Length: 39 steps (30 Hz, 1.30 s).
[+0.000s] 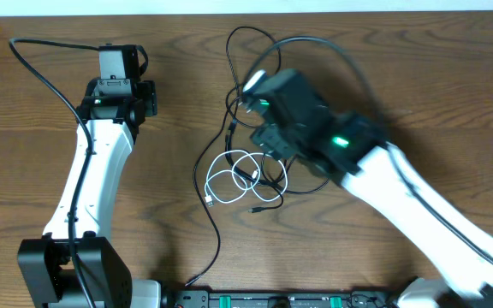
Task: Untangle cables
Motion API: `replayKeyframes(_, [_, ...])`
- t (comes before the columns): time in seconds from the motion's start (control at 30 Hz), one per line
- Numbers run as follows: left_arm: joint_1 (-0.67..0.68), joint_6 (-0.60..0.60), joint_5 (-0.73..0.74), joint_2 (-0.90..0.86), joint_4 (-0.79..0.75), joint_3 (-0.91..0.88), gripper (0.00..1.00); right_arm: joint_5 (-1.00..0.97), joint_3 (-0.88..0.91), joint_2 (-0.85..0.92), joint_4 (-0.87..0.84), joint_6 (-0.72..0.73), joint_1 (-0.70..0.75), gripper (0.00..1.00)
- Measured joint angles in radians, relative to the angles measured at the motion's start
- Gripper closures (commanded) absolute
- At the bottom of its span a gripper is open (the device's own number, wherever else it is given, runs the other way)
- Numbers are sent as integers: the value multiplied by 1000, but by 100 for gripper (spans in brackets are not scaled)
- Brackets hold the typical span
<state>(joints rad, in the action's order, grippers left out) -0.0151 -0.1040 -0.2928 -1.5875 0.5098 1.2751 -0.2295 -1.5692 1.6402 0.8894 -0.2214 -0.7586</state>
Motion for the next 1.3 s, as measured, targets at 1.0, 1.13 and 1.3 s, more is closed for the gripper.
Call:
replayKeyframes(1.0, [0,-1,0,0,-26,0,21,262,2,352,-50,-435,0,1])
replayKeyframes(1.13, [0,-1,0,0,-26,0,21,278,2,359,-61,-444,0,3])
replayKeyframes(1.3, [0,-1,0,0,-26,0,21,294,3,370,-65,-446,1,4])
